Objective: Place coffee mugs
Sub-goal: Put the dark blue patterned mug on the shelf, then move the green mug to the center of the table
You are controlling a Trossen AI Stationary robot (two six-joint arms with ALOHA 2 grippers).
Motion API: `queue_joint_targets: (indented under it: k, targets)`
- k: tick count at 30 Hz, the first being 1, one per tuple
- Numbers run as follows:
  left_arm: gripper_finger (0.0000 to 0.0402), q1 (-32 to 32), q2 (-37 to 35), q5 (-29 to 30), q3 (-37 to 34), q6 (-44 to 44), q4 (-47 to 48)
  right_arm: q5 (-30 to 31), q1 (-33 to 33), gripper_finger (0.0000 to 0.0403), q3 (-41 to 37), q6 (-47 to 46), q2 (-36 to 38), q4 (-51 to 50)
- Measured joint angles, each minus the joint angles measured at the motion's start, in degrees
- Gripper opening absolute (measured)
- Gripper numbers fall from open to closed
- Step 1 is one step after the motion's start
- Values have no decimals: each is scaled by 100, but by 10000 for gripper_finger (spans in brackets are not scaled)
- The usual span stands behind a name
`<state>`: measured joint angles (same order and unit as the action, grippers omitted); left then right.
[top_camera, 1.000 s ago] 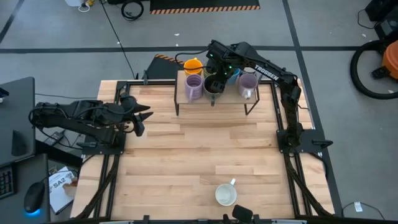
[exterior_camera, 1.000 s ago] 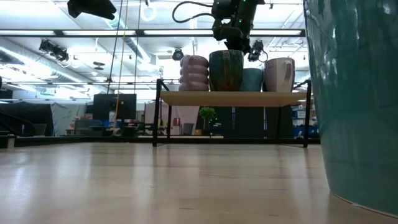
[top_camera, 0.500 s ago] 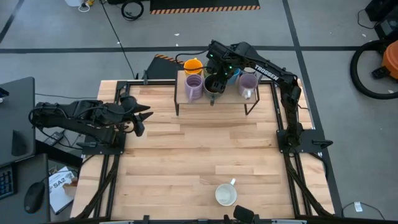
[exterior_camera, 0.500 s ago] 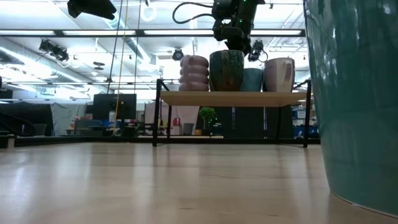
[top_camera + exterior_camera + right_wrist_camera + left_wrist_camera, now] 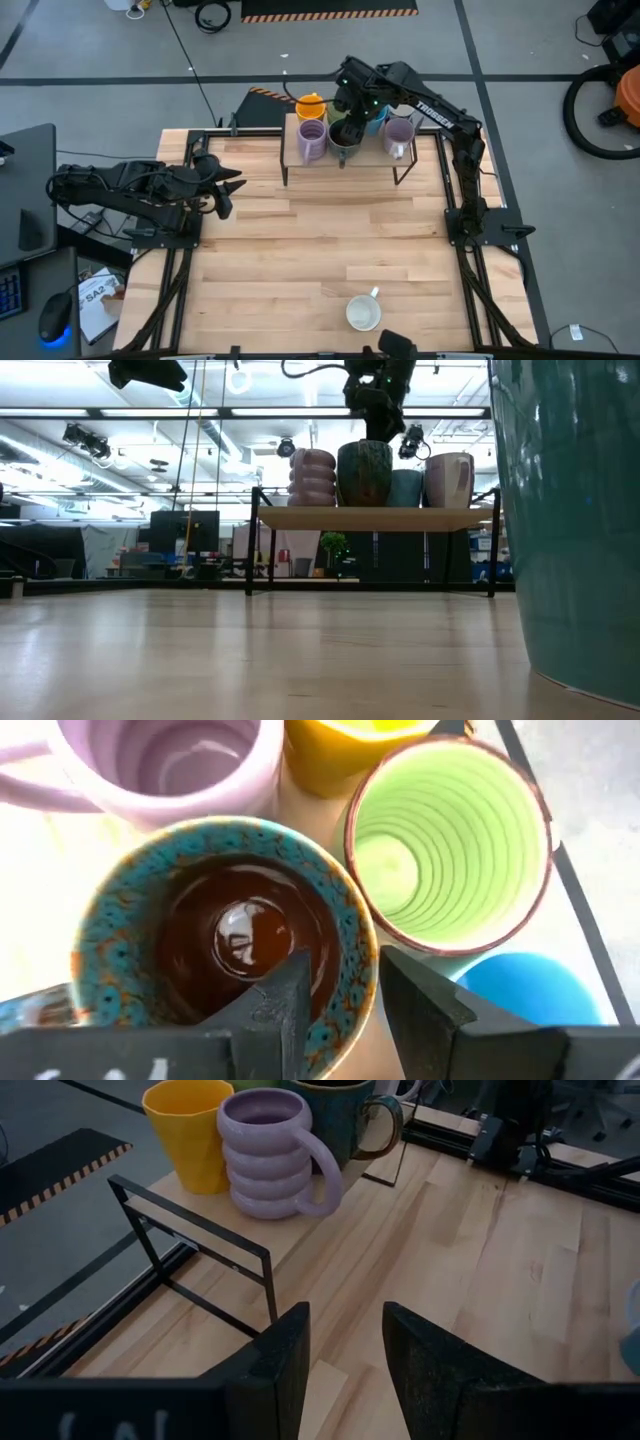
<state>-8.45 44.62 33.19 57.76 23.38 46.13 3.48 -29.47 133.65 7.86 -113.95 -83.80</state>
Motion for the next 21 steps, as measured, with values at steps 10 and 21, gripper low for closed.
queue_joint_targets:
  k: [10, 21]
  targets:
    - [134, 0, 0, 0, 0, 2, 0, 96, 77, 128, 133, -19, 70, -185]
    - [134, 2, -2, 0, 0, 44, 0, -31, 541, 128, 129, -212, 360, -212]
